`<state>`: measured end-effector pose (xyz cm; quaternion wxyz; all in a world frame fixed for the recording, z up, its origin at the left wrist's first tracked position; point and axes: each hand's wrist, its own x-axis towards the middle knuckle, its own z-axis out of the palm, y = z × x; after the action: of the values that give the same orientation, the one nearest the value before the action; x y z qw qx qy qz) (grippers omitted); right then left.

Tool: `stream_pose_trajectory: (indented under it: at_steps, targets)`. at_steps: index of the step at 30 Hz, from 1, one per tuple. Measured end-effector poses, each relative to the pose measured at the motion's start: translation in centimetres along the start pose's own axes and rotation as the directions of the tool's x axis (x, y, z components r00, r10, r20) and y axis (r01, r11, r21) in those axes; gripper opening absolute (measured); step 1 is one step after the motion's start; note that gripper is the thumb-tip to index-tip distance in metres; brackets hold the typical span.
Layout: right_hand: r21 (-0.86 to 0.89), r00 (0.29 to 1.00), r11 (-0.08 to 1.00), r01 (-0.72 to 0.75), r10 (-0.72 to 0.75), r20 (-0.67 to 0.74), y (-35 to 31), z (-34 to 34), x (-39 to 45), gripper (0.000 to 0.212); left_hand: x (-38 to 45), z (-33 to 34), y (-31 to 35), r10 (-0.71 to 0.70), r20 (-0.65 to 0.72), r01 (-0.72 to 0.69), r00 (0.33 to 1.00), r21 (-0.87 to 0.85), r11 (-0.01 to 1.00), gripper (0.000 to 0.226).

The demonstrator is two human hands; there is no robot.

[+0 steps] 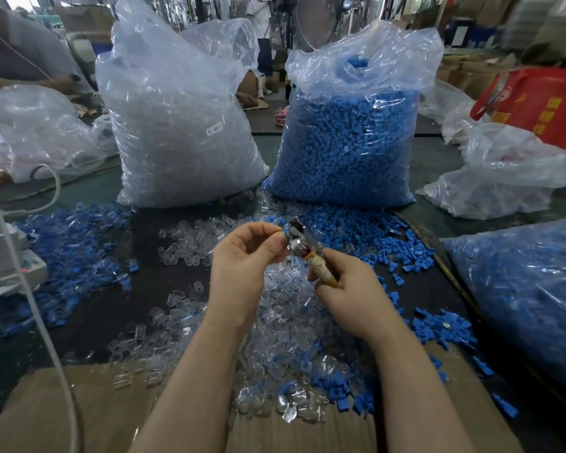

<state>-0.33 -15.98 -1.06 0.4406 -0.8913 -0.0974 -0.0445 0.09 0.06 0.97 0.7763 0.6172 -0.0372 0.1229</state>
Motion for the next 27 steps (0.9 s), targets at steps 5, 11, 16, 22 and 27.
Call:
stream_pose_trajectory:
  at_steps: [5, 11, 16, 22, 27]
  targets:
    - [-0.03, 1.0, 0.999, 0.01, -0.01, -0.001, -0.2, 0.0, -0.1, 0.018, -0.1, -0.1, 0.0, -0.01, -0.012, 0.01, 1.0, 0.007, 1.0, 0.006]
    - [-0.026, 0.999, 1.0, 0.015, -0.016, -0.04, -0.2, 0.1, -0.1, 0.016, 0.3, -0.9, 0.7, -0.057, -0.066, 0.055, 0.996, -0.033, 0.998, 0.008]
    - [-0.101, 0.984, 0.993, -0.065, 0.047, -0.171, 0.9, -0.2, 0.1, 0.009, 1.4, -5.8, 1.2, -0.016, -0.341, 0.126, 0.94, 0.304, 0.944, 0.01]
    - [-0.195, 0.963, 0.967, -0.162, 0.112, -0.244, 1.4, -0.5, 0.2, 0.011, 1.0, -11.8, 0.6, 0.247, -0.505, 0.389, 0.827, 0.831, 0.398, 0.01]
    - [-0.229, 0.946, 0.947, -0.225, 0.156, -0.285, 1.4, -0.7, 0.2, 0.015, 0.9, -13.1, 0.0, 0.212, -0.575, 0.501, 0.79, 0.805, 0.318, 0.016]
